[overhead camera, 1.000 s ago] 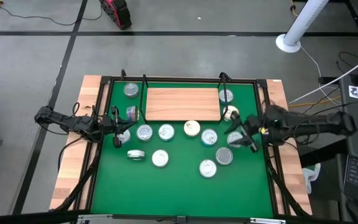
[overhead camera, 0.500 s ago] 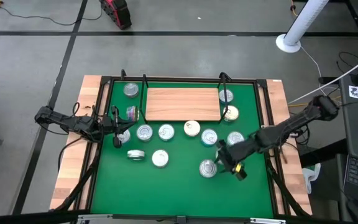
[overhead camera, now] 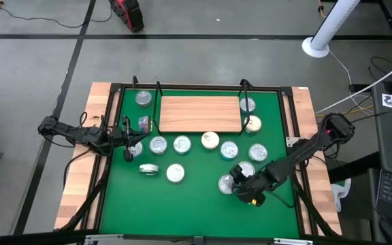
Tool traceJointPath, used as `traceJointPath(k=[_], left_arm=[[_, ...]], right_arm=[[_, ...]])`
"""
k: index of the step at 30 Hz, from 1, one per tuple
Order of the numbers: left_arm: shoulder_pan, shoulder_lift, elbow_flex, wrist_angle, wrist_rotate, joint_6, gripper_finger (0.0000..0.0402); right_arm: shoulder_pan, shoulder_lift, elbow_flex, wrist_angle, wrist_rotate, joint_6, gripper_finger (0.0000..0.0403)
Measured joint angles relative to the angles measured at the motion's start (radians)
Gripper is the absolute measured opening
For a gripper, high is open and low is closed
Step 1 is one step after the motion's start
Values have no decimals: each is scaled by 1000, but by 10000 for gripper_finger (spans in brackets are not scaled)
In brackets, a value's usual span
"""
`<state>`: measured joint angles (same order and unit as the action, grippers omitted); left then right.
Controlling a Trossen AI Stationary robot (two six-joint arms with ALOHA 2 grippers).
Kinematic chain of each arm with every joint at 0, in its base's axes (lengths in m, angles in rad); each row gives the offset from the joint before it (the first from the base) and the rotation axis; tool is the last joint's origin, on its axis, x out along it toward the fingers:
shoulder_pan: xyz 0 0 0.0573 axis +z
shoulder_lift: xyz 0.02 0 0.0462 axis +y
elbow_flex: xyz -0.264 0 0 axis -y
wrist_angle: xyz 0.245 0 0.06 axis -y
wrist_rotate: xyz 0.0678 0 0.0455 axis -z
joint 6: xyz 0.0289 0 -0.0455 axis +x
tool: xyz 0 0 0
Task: Stack canned seafood by type on shelf
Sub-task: Put the red tuna can on the shelf
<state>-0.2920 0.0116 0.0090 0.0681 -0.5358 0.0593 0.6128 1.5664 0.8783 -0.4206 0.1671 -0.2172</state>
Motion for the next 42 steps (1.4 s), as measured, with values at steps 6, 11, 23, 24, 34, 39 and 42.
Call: traceJointPath(k=[6,11,23,24,34,39,42], left_arm=[[0,0,0,0,0,0,11],[0,0,0,0,0,0,11],[0,0,0,0,0,0,11],[0,0,0,0,0,0,11],[0,0,0,4,0,-116,11],[0,1,-1,88,41,-171,11],[-3,23,-1,177,80,-145,11]], right_arm=[[5,46,0,-2,10,1,211],[5,67,1,6,77,0,200],[2,81,2,13,144,0,49],[2,81,2,16,145,0,36],[2,81,2,34,143,1,4],[-3,82,0,58,139,2,4],[-19,83,7,68,119,4,2]])
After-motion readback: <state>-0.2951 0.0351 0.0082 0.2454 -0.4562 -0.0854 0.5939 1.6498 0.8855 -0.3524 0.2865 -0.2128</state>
